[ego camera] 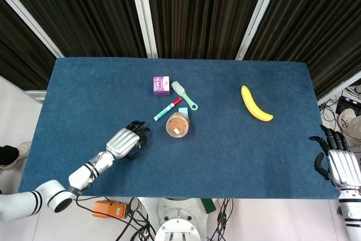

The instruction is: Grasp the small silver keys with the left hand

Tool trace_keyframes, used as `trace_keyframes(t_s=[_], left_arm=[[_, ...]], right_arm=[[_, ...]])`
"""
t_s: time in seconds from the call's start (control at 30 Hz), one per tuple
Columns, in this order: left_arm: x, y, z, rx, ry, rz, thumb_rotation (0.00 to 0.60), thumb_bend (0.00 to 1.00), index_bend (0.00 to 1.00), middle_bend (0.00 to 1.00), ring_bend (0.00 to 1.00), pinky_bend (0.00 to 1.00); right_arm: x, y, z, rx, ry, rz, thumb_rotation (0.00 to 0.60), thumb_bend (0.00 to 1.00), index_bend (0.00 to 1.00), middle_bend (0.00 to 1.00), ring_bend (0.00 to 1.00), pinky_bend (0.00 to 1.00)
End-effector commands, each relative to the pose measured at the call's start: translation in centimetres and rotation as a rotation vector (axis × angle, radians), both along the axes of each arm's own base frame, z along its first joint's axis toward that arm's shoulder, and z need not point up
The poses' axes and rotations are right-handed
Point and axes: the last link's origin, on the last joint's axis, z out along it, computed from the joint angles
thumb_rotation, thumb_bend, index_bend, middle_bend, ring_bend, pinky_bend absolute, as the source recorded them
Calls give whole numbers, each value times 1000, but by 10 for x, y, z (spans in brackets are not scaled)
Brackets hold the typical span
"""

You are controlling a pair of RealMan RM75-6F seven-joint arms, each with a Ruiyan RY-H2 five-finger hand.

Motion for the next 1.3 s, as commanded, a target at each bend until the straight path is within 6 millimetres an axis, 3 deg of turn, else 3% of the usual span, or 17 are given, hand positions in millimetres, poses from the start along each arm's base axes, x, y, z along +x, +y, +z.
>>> trace_keyframes(t_s=[0.03, 0.53, 1.07, 1.3], left_arm=[[0, 2, -2, -2, 4, 0, 600, 286, 489, 173, 8, 67], [-7, 9, -7, -7, 33, 7, 600, 341, 514, 175, 10, 67], [-14, 13, -3, -7, 56, 23, 600, 609, 632, 234, 23, 67], [-4, 11, 17, 29, 11, 19, 600, 664, 651, 243, 28, 67]], right_arm=[[0, 0, 0, -2, 0, 0, 600, 1000, 329, 100, 47, 0], [0, -1, 0, -4, 1, -1, 600, 1000, 330, 100, 47, 0], [0, -1, -1, 6, -5, -5, 600, 1000, 334, 100, 47, 0], [0, 0, -1, 9, -10, -5, 600, 1000, 334, 100, 47, 0]])
